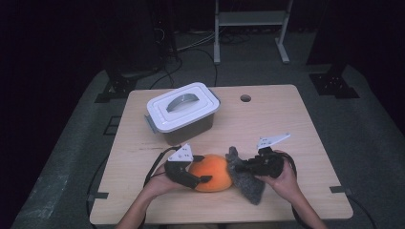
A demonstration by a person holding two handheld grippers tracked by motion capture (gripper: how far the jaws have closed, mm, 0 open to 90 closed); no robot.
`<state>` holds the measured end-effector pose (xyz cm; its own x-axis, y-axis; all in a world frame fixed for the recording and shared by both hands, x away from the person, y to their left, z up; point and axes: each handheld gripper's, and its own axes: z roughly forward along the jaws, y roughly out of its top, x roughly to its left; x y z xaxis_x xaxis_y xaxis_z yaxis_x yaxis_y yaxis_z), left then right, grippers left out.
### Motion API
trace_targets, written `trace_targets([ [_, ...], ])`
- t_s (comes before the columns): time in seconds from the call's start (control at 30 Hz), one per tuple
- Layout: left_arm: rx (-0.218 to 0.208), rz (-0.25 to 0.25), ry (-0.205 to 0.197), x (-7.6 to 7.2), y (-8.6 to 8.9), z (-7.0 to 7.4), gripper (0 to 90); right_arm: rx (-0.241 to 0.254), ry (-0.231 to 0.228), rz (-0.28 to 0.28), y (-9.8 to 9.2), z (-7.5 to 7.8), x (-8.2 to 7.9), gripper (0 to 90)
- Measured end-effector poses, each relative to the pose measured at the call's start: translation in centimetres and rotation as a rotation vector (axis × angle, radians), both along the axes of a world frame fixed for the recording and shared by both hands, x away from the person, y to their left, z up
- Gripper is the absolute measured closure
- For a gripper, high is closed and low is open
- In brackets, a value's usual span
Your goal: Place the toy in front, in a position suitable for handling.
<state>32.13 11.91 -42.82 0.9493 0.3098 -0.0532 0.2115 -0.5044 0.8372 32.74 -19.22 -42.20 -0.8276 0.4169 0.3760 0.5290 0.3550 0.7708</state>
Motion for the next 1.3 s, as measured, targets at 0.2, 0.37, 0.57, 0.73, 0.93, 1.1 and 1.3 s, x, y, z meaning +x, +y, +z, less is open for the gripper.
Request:
trace_targets([
  [0.2, -0.008, 0.004, 0.017, -0.1, -0.3, 0.2, 16.8, -0.007, -0.012, 0.056, 1.6, 0.1, -0.5, 75.4],
  [0.37, 0.037, 0.004, -0.003, -0.5, -1.0, 0.7, 7.2, -0.017, 0.003, 0.058, 1.4, -0.4, -0.4, 75.4],
  [0.57, 0.037, 0.041, 0.024, 0.0, 0.1, 1.0, 7.1, -0.027, 0.028, 0.041, 0.5, -1.0, -0.2, 75.5],
  [0.73, 0.056, 0.01, 0.044, -0.1, 0.3, 0.4, 25.8, -0.047, 0.036, 0.031, 0.2, -0.9, -0.1, 75.5],
  [0.93, -0.008, 0.02, -0.071, -0.9, -1.1, 0.6, 35.8, 0.038, -0.047, 0.017, 0.3, 1.5, -0.5, 75.8],
  [1.1, -0.026, 0.008, -0.076, -1.1, -2.1, 0.9, 29.2, 0.008, -0.058, 0.038, 1.0, 1.4, -0.7, 75.5],
  [1.3, -0.015, 0.033, 0.006, -0.5, -1.6, 0.9, 13.2, -0.02, -0.025, 0.057, 0.7, 0.5, -0.8, 75.4],
])
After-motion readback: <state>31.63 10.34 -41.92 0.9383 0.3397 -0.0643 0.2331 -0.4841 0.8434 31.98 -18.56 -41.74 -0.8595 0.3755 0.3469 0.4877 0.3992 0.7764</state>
